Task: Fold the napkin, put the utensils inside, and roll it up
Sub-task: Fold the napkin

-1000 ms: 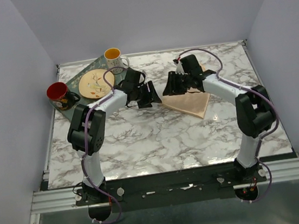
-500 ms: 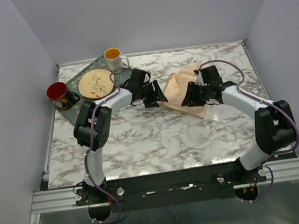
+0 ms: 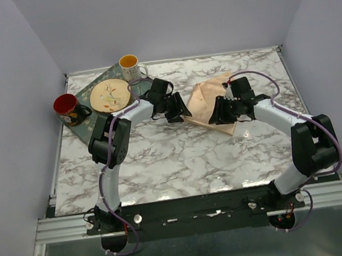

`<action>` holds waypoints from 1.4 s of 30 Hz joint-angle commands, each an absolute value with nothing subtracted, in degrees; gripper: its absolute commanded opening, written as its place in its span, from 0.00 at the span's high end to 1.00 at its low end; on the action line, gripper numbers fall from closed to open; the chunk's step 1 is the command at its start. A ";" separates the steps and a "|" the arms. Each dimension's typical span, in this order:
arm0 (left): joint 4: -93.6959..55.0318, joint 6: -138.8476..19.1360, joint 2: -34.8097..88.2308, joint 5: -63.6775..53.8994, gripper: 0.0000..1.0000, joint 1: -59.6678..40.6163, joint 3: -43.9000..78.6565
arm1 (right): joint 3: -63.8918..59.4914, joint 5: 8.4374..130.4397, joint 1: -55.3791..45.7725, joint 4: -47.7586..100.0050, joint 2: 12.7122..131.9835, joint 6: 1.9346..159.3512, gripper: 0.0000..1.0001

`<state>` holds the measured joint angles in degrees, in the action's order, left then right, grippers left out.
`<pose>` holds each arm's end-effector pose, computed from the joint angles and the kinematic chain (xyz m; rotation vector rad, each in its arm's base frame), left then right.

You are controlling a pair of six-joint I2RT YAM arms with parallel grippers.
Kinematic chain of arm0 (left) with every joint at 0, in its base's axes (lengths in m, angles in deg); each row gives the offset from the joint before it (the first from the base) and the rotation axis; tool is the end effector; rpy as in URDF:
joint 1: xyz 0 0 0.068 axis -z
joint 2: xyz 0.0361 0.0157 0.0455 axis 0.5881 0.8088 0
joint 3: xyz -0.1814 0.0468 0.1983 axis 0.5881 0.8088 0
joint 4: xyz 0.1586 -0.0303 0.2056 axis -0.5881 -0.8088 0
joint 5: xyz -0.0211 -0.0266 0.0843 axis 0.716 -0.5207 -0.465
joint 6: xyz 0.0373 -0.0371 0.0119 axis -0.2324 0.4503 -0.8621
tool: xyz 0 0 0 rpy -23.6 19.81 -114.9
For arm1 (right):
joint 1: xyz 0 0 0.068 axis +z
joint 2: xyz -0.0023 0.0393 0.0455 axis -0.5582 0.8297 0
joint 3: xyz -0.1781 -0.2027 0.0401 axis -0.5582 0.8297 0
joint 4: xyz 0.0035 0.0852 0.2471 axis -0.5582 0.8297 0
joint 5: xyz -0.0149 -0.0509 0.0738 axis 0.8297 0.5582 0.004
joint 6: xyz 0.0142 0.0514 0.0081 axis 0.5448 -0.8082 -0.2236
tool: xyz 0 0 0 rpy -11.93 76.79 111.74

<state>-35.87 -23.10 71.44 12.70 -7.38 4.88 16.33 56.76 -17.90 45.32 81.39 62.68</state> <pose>0.3920 -0.2318 0.1673 -0.2355 2.6579 -1.0818 0.3076 0.1012 0.2087 0.0413 2.5631 0.7299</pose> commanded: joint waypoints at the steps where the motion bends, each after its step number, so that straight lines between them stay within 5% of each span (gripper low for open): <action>1: -37.26 -23.09 72.59 11.90 0.41 -7.02 2.63 | 17.27 57.83 -18.37 45.39 80.74 63.55 0.52; 11: -39.62 -27.05 73.47 10.31 0.77 -6.67 -1.75 | 17.45 57.04 -19.25 45.04 81.71 62.94 0.53; 15: -40.60 -28.36 73.04 9.88 0.99 -6.41 -3.09 | 17.80 56.60 -20.13 44.86 81.62 62.67 0.53; 24: -40.86 -29.78 72.42 6.36 1.00 -6.23 -1.25 | 18.94 55.81 -21.10 44.77 83.55 61.71 0.55; 37: -40.07 -30.30 73.82 5.91 1.00 -8.16 1.39 | 20.61 53.53 -24.26 43.63 85.31 62.85 0.75; 42: -40.77 -31.26 73.04 5.49 0.86 -8.16 1.57 | 21.23 53.08 -26.90 44.33 81.37 63.90 0.78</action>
